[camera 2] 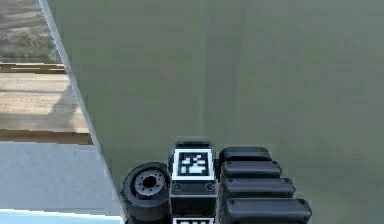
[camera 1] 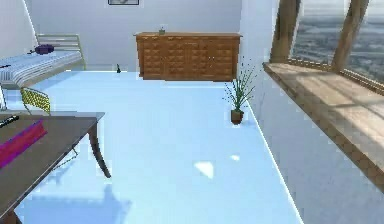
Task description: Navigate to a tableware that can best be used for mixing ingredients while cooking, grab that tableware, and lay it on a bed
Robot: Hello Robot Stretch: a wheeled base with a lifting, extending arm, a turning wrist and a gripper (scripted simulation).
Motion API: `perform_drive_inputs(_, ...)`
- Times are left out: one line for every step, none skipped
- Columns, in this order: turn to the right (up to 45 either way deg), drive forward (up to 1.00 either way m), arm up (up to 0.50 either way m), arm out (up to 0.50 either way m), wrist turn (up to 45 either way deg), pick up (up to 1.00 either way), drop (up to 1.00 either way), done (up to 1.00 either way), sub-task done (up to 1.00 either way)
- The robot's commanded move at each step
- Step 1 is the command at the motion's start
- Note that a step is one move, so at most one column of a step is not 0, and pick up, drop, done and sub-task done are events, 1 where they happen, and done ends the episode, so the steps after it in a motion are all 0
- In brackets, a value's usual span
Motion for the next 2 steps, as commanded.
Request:
perform_drive_inputs(-33.0, 0.0, 0.0, 0.0, 0.0, 0.0, 0.0, 0.0, 0.0)
perform_drive_inputs(0.0, 0.3, 0.0, 0.0, 0.0, 0.0, 0.0, 0.0, 0.0)
